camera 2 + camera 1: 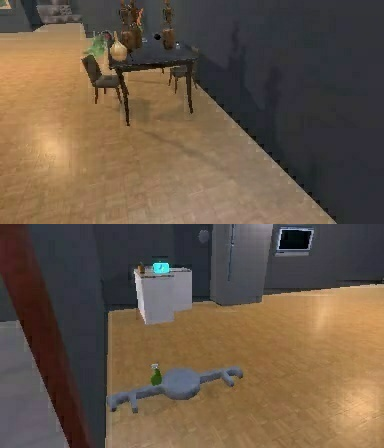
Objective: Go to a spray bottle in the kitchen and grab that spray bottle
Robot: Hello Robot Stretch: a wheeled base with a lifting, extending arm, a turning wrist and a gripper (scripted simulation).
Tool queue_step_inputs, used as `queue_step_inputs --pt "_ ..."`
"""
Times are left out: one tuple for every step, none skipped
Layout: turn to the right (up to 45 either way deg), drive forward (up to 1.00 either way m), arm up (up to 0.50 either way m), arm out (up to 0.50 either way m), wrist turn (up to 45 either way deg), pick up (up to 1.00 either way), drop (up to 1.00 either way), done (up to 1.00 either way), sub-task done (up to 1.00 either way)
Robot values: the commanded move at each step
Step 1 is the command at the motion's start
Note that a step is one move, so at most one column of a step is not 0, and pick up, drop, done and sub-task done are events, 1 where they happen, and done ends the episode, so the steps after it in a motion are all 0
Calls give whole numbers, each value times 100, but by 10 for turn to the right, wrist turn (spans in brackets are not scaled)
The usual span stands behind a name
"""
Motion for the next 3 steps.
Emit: queue_step_inputs --pt "0 80 0 0 0 0 0 0 0" --pt "-450 0 0 0 0 0 0 0 0" --pt "-450 0 0 0 0 0 0 0 0"
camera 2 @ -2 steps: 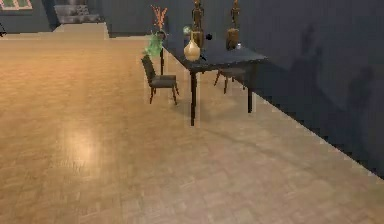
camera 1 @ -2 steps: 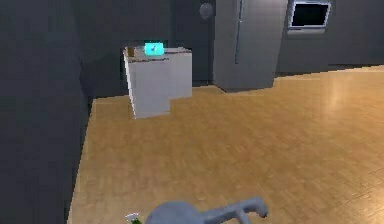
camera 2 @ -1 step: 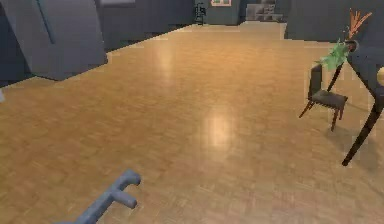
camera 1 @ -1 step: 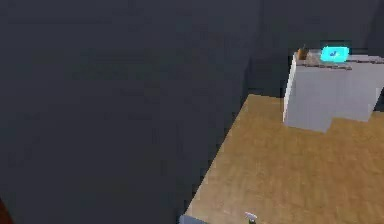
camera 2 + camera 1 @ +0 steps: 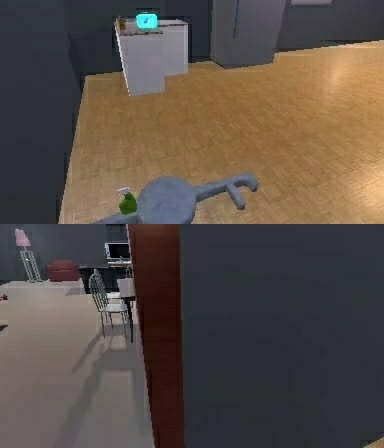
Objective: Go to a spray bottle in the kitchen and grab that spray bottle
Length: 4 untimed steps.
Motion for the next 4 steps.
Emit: queue_step_inputs --pt "-210 0 0 0 0 0 0 0 0" --pt "450 0 0 0 0 0 0 0 0" --pt "450 0 0 0 0 0 0 0 0" --pt "240 0 0 0 0 0 0 0 0"
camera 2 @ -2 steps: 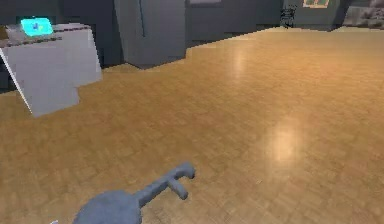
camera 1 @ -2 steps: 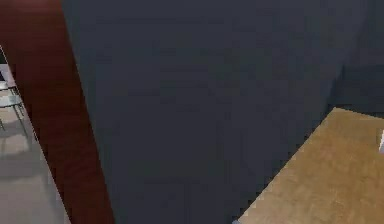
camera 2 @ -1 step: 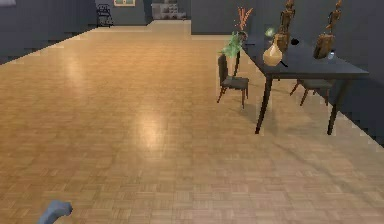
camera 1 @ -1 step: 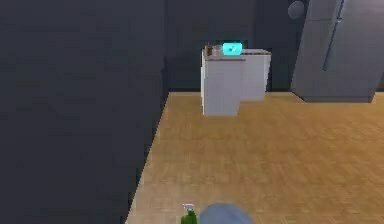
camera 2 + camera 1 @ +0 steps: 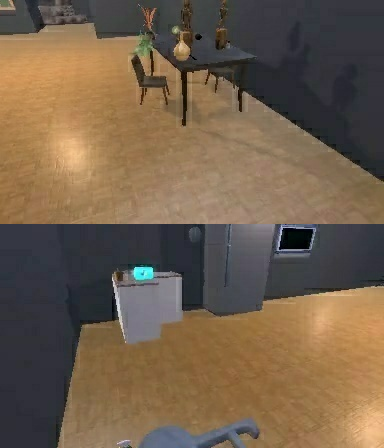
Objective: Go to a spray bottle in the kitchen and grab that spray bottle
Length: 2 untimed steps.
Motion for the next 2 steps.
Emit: queue_step_inputs --pt "0 55 0 0 0 0 0 0 0" --pt "-450 0 0 0 0 0 0 0 0"
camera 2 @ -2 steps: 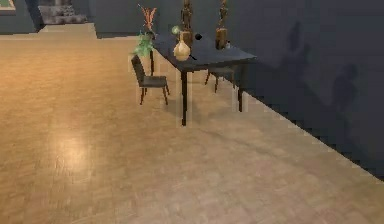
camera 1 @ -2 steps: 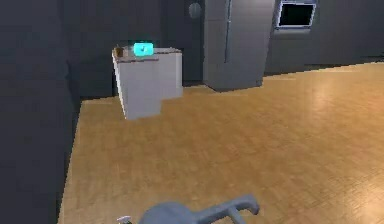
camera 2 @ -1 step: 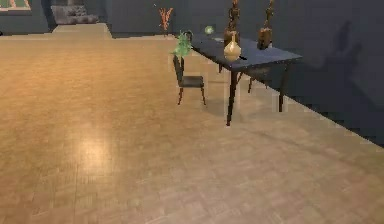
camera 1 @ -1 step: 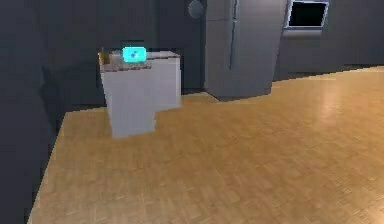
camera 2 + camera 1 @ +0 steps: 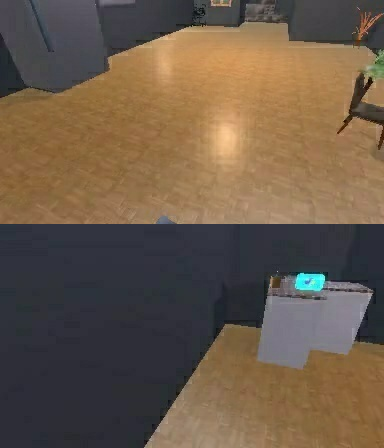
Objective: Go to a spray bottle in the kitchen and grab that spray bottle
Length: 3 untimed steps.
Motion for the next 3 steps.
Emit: queue_step_inputs --pt "-450 0 0 0 0 0 0 0 0" --pt "-420 0 0 0 0 0 0 0 0" --pt "-90 0 0 0 0 0 0 0 0"
